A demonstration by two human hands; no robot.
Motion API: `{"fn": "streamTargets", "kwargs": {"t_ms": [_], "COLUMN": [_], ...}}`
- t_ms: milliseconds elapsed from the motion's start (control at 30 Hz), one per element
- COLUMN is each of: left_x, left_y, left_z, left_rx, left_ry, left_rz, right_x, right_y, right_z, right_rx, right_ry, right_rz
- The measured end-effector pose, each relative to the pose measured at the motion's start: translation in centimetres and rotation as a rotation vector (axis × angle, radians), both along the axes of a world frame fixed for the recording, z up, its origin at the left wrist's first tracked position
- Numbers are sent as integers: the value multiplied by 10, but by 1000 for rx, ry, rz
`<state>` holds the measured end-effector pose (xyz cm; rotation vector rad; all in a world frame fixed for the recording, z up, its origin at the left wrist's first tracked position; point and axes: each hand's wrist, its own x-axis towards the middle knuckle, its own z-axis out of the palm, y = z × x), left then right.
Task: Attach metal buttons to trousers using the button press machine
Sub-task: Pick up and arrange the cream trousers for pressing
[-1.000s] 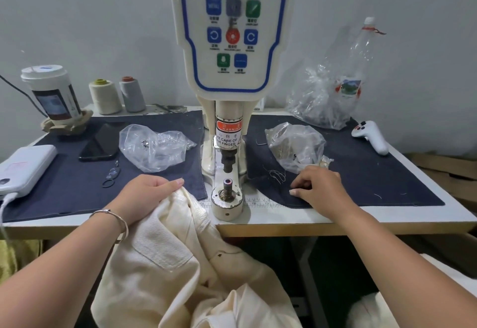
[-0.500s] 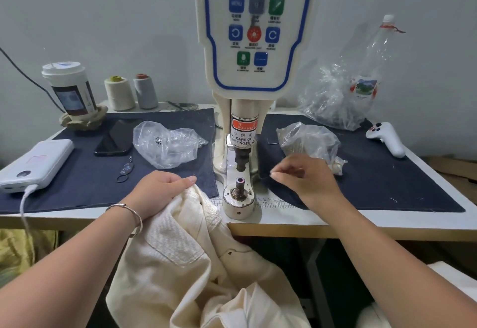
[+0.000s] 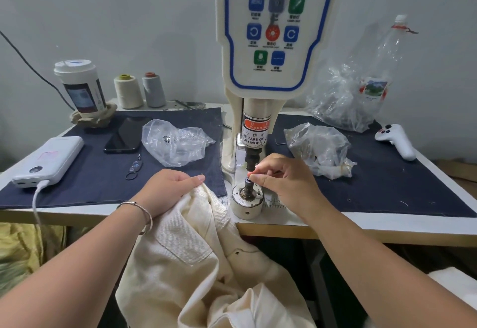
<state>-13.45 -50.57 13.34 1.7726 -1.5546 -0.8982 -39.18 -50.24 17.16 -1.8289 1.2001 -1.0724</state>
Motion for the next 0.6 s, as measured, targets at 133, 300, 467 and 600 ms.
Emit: {"fn": "streamTargets", "kwargs": {"t_ms": [133,300,467,600], "left_x": [0,-1,-1,-1], "left_y": [0,1,0,0], "left_z": [0,2,0,1], "left_rx": [-10,-14,-18,-16], "left_ry": [-3,11,15,12], "left_rz": [-5,-2,0,-7], "right_x": [1,0,-1,-2], "right_y": [0,1,0,4], "right_z": [3,6,5,6], "right_rx": [13,14,2,30], "right_ry": [14,34,42,21], "right_rz": [-4,3,1,12]}}
